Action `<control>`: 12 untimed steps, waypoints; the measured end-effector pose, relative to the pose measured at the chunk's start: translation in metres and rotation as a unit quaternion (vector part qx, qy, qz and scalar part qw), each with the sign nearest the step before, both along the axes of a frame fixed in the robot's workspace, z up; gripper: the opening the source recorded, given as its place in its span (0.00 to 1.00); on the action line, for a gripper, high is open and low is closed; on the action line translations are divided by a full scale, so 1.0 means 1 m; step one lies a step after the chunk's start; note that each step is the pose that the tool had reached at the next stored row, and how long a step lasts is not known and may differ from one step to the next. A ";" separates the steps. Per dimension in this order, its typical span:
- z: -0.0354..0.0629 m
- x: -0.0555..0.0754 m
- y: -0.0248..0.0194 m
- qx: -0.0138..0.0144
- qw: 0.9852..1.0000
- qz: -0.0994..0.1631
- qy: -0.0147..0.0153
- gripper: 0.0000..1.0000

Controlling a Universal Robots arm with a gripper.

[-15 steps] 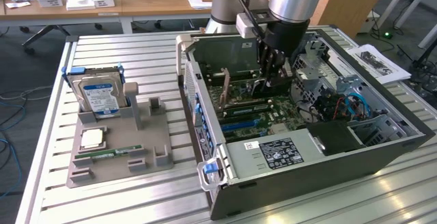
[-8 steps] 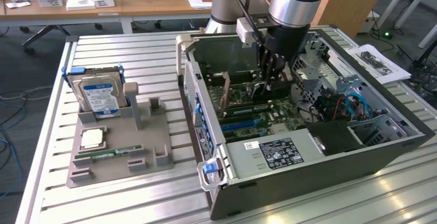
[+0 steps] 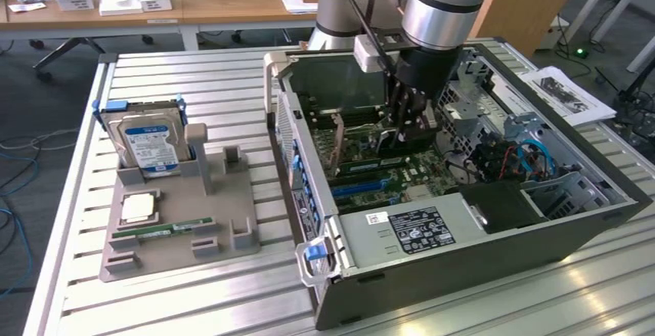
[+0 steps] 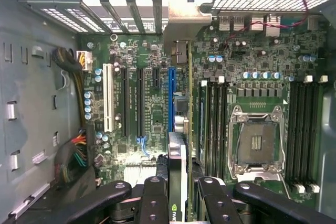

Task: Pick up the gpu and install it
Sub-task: 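Insert the gpu into the slot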

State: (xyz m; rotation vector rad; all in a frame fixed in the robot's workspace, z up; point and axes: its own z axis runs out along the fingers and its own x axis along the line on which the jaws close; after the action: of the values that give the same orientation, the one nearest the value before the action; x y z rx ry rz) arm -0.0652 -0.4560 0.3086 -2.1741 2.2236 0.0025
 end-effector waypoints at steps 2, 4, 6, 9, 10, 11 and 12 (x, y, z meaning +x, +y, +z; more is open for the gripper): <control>-0.0030 0.000 -0.0002 0.000 1.000 0.000 0.000 0.27; -0.0057 0.000 -0.0003 0.000 1.000 0.000 0.001 0.27; -0.0083 0.000 -0.0004 0.000 1.000 0.000 0.001 0.27; -0.0094 0.000 -0.0004 0.000 1.000 0.000 0.001 0.27; -0.0094 0.000 -0.0004 0.000 1.000 0.000 0.001 0.27; -0.0094 0.000 -0.0004 0.000 1.000 0.000 0.001 0.27; -0.0095 0.000 -0.0004 0.000 1.000 0.000 0.001 0.27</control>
State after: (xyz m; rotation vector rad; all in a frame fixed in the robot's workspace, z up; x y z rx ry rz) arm -0.0652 -0.4564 0.2992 -2.1749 2.2245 0.0041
